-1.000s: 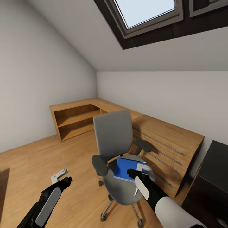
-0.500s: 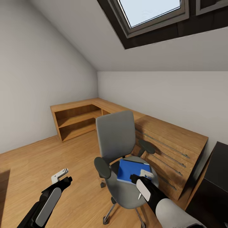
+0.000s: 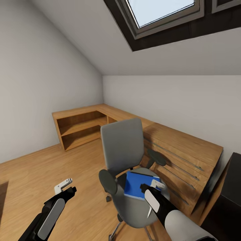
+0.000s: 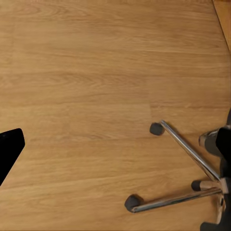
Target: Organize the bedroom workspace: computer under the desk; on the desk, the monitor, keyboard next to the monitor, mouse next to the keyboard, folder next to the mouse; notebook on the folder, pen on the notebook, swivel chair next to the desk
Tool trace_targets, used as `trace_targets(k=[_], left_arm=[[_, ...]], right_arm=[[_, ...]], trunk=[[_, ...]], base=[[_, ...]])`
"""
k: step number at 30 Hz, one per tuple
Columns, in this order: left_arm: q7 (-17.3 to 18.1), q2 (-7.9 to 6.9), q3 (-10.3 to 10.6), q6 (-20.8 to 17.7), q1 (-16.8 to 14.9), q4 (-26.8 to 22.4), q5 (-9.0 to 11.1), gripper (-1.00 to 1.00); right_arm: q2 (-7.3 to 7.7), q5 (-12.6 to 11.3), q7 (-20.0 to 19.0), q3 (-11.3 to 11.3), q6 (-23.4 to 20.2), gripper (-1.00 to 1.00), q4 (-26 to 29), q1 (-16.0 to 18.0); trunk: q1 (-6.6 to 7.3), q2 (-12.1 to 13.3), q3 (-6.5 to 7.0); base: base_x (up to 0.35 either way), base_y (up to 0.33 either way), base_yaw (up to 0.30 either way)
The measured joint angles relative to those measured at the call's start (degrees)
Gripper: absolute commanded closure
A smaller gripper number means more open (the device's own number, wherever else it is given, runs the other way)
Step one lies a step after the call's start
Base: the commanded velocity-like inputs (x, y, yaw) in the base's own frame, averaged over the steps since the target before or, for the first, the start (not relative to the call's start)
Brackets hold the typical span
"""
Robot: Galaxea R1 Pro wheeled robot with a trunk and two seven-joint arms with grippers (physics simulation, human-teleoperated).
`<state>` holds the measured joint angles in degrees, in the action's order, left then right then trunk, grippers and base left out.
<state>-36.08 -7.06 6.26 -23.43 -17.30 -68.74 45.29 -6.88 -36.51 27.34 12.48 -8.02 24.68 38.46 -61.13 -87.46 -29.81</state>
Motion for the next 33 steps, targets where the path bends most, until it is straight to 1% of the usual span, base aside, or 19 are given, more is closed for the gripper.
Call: trace_targets(k=[2, 9, 13, 15, 18, 20, 22, 24, 27, 33], left_arm=[[0.00, 0.00, 0.00, -0.03, 0.01, 0.00, 0.01, -1.00], [0.03, -0.06, -0.20, -0.09, 0.02, -0.26, 0.31, -1.00], [0.01, -0.09, -1.19, -0.17, 0.03, -1.53, 0.59, -1.00], [0.00, -0.09, -2.04, -0.21, 0.01, -2.79, 0.80, -1.00], [0.00, -0.09, -3.11, -0.23, 0.02, -3.43, 0.94, -1.00], [0.00, -0.09, -4.64, -0.27, 0.01, -3.64, 1.24, -1.00], [-0.13, -0.14, -6.48, -0.23, 0.01, -3.80, 2.22, -1.00], [-0.25, 0.52, -6.06, -0.72, 0.11, -3.94, 2.56, -1.00], [-0.28, 1.48, -6.13, -0.72, 0.11, -4.43, 2.55, -1.00], [-0.37, 3.26, -6.52, -0.73, 0.11, -4.88, 2.55, -1.00]], right_arm=[[0.04, -0.02, 0.35, -0.16, 0.65, -1.00, 0.00, 0.00], [0.35, 0.04, 0.65, -2.23, 1.38, -1.00, -0.08, 0.00], [0.57, 0.04, 0.66, -2.75, 1.47, -1.00, -0.06, 0.00], [1.32, 0.01, 0.66, -3.04, 1.49, -1.00, -0.03, 0.01], [1.93, -0.05, 0.66, -3.99, 1.50, -1.00, -0.02, 0.01], [2.17, -0.05, 0.60, -5.01, 1.52, -1.00, 0.00, 0.01], [2.32, -0.03, 0.38, -5.82, 1.61, -1.00, 0.09, 0.01], [1.67, 0.59, 0.02, -5.17, 2.26, -1.00, 0.08, 0.15], [0.74, 1.53, 0.40, -5.33, 1.91, -1.00, 0.19, 0.18], [1.04, -0.38, 1.62, -6.65, 0.83, -1.00, 0.53, 0.26]], trunk=[[-0.01, 0.00, 0.00], [-0.02, 0.00, 0.00], [-0.02, 0.00, 0.00], [-0.02, 0.00, 0.00], [-0.02, 0.00, 0.00], [-0.45, -0.79, -0.35], [-0.89, -1.59, -0.71], [-0.89, -1.59, -0.71], [-0.89, -1.59, -0.71], [-0.89, -1.59, -0.71]], base=[[0.060, 0.000, 0.000], [0.016, 0.000, 0.000], [0.003, 0.000, 0.000], [0.001, 0.000, 0.000], [0.000, 0.000, 0.000], [0.000, 0.000, 0.000], [0.000, 0.000, 0.000], [0.000, 0.000, 0.000], [0.000, 0.000, 0.000], [0.000, 0.000, 0.000]])
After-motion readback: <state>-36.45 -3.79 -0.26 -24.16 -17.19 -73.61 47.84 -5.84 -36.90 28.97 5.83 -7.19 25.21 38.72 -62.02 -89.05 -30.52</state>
